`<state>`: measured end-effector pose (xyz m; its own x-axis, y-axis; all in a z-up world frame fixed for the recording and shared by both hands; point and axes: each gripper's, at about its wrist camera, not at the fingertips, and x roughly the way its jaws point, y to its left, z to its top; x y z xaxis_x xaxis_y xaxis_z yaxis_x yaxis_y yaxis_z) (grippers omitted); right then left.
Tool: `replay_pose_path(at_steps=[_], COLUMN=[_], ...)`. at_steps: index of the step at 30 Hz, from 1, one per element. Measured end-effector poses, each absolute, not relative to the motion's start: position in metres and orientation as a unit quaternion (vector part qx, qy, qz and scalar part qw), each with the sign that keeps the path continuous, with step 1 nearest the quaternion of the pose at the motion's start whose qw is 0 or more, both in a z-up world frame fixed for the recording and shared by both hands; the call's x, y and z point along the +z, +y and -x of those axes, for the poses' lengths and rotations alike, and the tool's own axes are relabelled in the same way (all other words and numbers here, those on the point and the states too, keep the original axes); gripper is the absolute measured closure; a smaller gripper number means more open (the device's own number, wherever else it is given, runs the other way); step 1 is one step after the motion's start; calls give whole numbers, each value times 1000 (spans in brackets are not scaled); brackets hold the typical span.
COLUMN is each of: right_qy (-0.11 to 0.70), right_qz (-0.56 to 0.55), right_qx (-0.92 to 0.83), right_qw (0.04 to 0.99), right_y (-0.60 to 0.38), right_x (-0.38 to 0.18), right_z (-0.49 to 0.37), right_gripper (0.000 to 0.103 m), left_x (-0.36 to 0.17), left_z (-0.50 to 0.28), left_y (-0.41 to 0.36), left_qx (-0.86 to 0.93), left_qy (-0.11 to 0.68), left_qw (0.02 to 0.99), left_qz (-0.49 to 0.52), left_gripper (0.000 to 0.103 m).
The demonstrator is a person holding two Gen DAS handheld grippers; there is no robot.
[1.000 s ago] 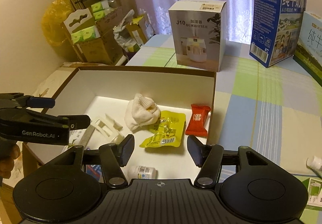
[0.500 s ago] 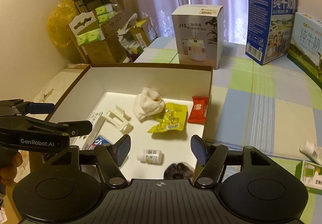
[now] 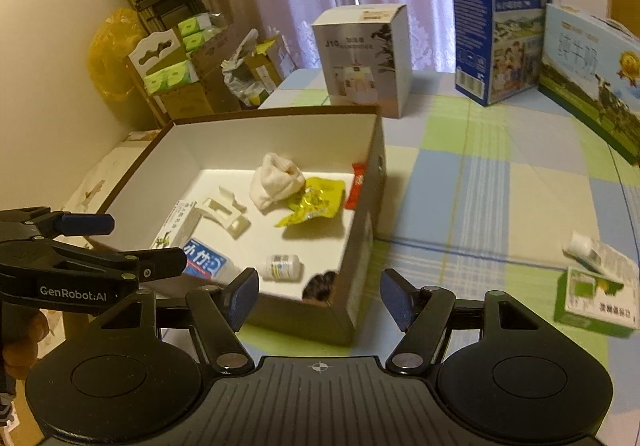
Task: Organize objects
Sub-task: 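Withdraw both grippers from the box toward the spray box and tube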
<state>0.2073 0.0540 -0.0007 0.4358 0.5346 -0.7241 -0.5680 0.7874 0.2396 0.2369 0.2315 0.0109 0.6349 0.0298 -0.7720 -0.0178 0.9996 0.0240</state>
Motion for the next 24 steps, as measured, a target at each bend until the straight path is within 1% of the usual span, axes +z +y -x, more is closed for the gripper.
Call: replay_pose_path(at_steps=[15, 24], right_qy=[462, 471], right_qz=[-13, -29], right_qx=[269, 235], right_qw=[845, 850], right_y=[-57, -111], right_x=[-17, -20], right_z=[-187, -184], right_gripper=[38, 38], left_x=[6, -4], left_z=[-216, -212], left_y=[144, 87], left_qx=[-48, -93], left_qy=[437, 454], left_qw=[898, 886], left_qz=[-15, -27], left_gripper=[1, 1])
